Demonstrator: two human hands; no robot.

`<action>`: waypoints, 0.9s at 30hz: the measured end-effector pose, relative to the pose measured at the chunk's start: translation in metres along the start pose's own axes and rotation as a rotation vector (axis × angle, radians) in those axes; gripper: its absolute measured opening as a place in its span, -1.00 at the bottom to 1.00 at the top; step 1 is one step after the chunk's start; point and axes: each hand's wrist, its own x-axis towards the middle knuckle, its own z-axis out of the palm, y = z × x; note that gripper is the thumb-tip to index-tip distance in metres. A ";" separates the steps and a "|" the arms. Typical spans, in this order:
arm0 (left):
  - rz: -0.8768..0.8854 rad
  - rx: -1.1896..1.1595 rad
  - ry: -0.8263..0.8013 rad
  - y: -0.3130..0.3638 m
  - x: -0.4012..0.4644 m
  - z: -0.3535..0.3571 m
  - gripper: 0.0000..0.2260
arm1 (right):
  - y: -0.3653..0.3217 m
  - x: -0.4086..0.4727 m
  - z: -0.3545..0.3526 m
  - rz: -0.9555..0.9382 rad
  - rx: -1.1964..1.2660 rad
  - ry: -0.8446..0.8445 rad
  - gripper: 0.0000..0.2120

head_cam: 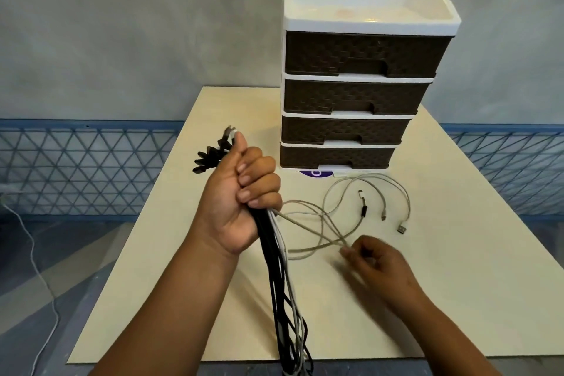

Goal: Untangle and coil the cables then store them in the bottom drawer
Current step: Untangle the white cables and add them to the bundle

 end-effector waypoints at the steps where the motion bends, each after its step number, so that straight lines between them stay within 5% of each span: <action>1: 0.007 0.012 -0.008 0.004 -0.001 -0.002 -0.55 | 0.006 0.008 -0.005 0.000 -0.067 0.083 -0.76; 3: 0.017 0.039 0.005 0.010 -0.004 -0.005 -0.55 | 0.003 0.020 -0.017 0.023 -0.115 0.217 -0.81; 8: -0.048 0.101 0.077 0.011 -0.004 -0.003 -0.57 | -0.066 0.040 -0.047 0.059 0.278 0.239 -0.76; 13: -0.153 0.312 0.249 -0.001 0.003 0.009 -0.51 | -0.153 0.033 -0.071 -0.449 0.200 -0.057 -0.83; 16: -0.197 0.384 0.303 -0.005 0.006 0.012 -0.47 | -0.176 0.029 -0.070 -0.533 0.113 -0.332 -0.77; 20: -0.177 0.327 0.373 -0.001 0.008 0.008 -0.64 | -0.170 0.029 -0.066 -0.465 0.175 -0.502 -0.71; 23: -0.221 0.283 0.320 0.003 0.008 0.005 -0.61 | -0.134 0.040 -0.055 -0.209 0.390 -0.310 -0.72; 27: -0.273 0.300 0.267 0.003 0.008 0.006 -0.58 | -0.057 0.054 -0.027 0.092 -0.392 -0.276 -0.80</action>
